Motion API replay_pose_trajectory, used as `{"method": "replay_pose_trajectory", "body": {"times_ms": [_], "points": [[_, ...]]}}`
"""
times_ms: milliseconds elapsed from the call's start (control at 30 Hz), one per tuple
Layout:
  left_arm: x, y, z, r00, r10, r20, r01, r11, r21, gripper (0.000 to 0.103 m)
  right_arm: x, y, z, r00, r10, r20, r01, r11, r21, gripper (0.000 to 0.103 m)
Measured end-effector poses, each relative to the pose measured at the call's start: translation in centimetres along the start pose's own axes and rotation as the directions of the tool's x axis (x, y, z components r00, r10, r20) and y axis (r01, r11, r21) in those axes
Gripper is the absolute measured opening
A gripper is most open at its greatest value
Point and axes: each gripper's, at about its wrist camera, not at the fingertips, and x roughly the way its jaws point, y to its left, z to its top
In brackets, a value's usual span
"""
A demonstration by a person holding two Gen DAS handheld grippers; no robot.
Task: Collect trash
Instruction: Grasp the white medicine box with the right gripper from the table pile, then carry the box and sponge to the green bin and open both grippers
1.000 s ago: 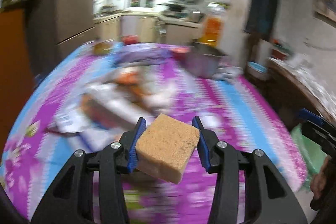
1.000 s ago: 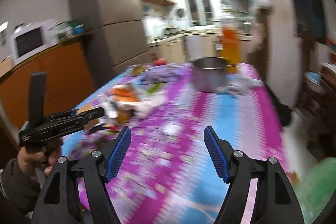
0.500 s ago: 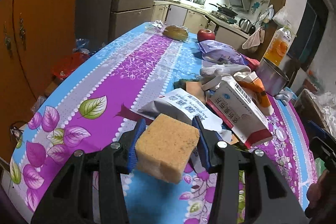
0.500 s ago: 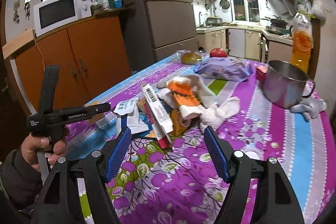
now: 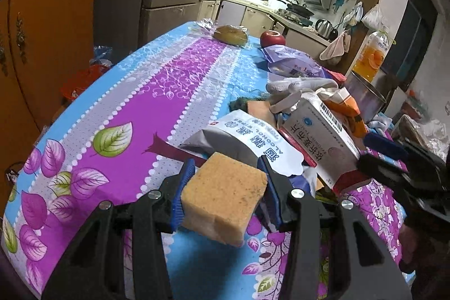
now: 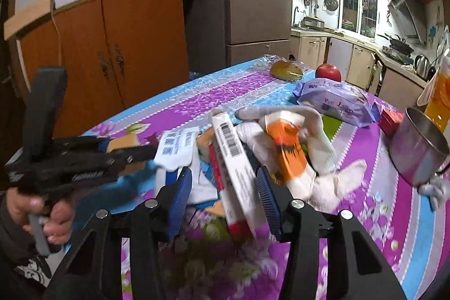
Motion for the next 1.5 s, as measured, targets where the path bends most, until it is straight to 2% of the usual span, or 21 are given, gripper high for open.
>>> {"method": "replay_pose_trajectory", "body": {"times_ms": [133,233,300,500,700,833,1067,1233,1500], "points": [[0.4,-0.3,-0.1,1.000,0.002,-0.003,-0.002,1.000,0.014,0.044,2.2,0.4,0.6,0.999,-0.035,-0.041,0.034,0.999,-0.019,0.041],[0.5,-0.5,0.0,1.000,0.001,-0.001,-0.001,1.000,0.014,0.044,3.3,0.7,0.3,0.996,-0.059,-0.073,0.057,0.998,-0.023,0.025],[0.4,-0.4,0.0,1.000,0.013,0.005,-0.013,1.000,0.013,0.044,3.3,0.5,-0.1,0.995,-0.075,-0.065,0.074,0.997,-0.010,0.020],[-1.2,-0.8,0.1,0.997,0.037,0.061,-0.039,0.999,0.035,0.043,-0.2,0.4,-0.5,0.992,-0.115,0.055,0.112,0.992,0.062,0.019],[-4.2,-2.4,0.5,0.989,0.035,0.140,-0.045,0.996,0.075,0.043,-5.0,1.0,-0.7,0.973,-0.161,0.167,0.138,0.980,0.140,0.019],[-5.8,-4.2,1.1,0.985,-0.001,0.174,-0.016,0.995,0.100,0.043,-8.4,0.9,-1.1,0.953,-0.220,0.208,0.184,0.966,0.180,0.019],[-7.1,-9.7,1.4,0.976,-0.098,0.194,0.063,0.983,0.175,0.043,-13.8,-0.2,-2.6,0.915,-0.340,0.220,0.285,0.926,0.246,0.019],[-7.8,-14.3,1.1,0.966,-0.170,0.194,0.122,0.964,0.236,0.043,-18.1,-1.9,-4.5,0.873,-0.438,0.216,0.370,0.882,0.294,0.020],[-7.8,-20.3,-0.1,0.955,-0.244,0.167,0.185,0.934,0.306,0.043,-24.3,-5.1,-7.6,0.809,-0.557,0.188,0.468,0.804,0.367,0.020]]}}
